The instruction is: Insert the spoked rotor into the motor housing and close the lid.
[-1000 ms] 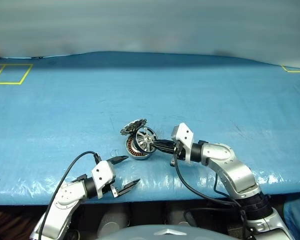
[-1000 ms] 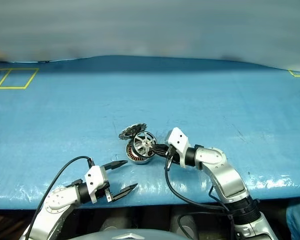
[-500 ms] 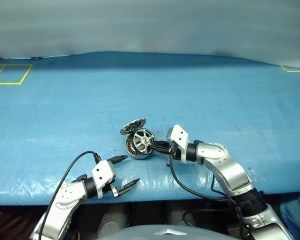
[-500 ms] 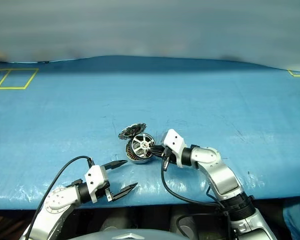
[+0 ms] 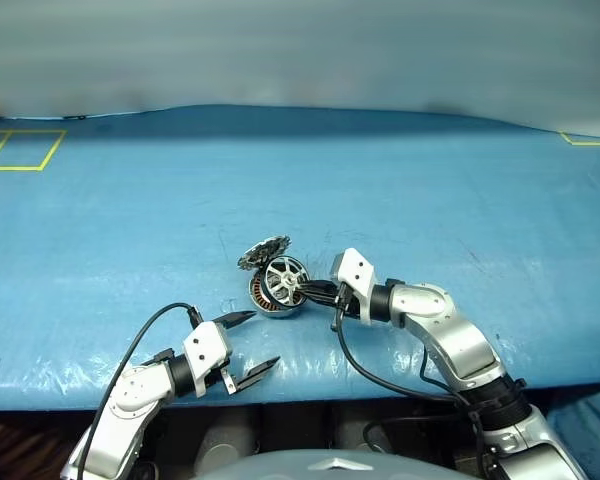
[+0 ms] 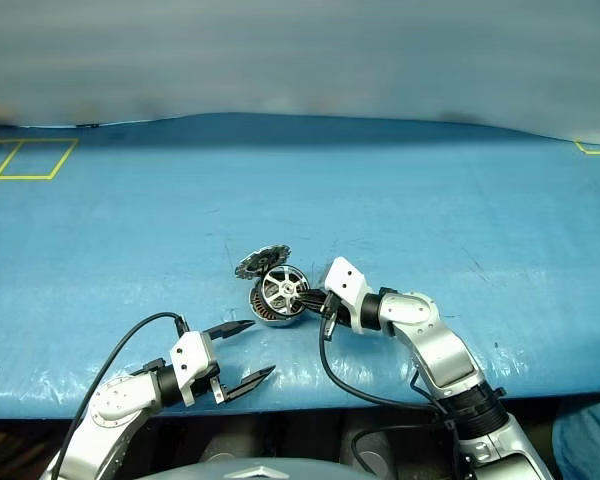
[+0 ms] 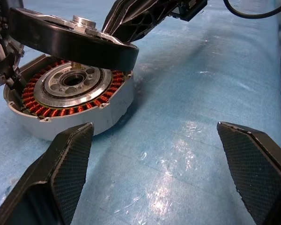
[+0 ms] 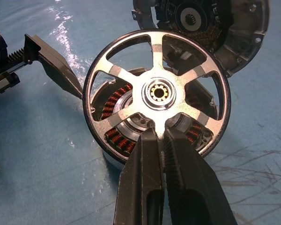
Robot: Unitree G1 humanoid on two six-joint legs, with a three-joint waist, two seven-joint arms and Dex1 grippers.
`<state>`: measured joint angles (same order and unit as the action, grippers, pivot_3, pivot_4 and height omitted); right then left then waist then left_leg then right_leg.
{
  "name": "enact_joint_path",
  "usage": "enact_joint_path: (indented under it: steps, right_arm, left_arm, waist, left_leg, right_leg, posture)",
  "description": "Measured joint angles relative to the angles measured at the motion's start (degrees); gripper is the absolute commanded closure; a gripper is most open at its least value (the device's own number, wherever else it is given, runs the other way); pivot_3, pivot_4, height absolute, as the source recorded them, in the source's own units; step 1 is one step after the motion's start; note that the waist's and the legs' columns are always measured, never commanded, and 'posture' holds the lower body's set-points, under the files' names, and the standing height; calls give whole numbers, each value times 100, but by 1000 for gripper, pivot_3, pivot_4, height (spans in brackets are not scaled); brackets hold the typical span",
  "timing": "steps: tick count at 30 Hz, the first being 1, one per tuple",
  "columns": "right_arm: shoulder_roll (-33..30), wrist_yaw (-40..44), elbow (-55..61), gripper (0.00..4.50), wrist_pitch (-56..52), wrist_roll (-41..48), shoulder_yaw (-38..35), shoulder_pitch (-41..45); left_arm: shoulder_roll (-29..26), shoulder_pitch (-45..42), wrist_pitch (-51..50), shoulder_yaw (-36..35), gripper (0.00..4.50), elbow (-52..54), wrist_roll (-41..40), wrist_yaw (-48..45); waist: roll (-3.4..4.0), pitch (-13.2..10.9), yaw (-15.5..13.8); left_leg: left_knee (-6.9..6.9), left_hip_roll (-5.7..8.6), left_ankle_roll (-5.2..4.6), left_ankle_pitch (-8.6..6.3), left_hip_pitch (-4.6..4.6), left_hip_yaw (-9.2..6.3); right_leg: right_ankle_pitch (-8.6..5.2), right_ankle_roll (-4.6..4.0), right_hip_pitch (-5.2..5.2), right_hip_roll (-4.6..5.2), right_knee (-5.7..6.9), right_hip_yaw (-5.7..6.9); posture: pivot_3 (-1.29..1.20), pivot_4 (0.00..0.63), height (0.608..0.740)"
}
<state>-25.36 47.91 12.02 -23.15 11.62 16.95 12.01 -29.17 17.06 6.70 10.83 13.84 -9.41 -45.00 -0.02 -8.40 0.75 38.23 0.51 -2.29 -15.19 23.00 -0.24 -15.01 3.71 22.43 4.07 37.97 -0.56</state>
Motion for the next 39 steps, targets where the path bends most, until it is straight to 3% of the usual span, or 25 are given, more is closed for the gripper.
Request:
enact_joint_path:
  steps: [31, 35, 39]
  right_arm:
    - [56, 25, -37, 4474, -30, -41, 199, 124]
    - [56, 1, -40, 3416, -30, -78, 201, 134]
    - [56, -83, -57, 2065, -7, -168, 199, 148]
  left_arm:
    - [74, -8, -576, 136, 0, 453, 25, 224]
    - [74, 2, -561, 136, 0, 453, 25, 220]
    - [74, 10, -518, 136, 0, 453, 26, 216]
  waist:
    - [-2, 0, -6]
    - [-2, 0, -5]
    - [-2, 0, -6]
  left_leg:
    - [0, 2, 0, 0, -1, 0]
    - [-1, 1, 0, 0, -1, 0]
    - [0, 1, 0, 0, -1, 0]
  right_leg:
    - [0, 0, -1, 0, -1, 1]
    - [0, 0, -1, 1, -1, 1]
    - [0, 0, -1, 3, -1, 0]
  posture:
    - [0, 150, 740]
    - [0, 150, 740]
    - [0, 150, 740]
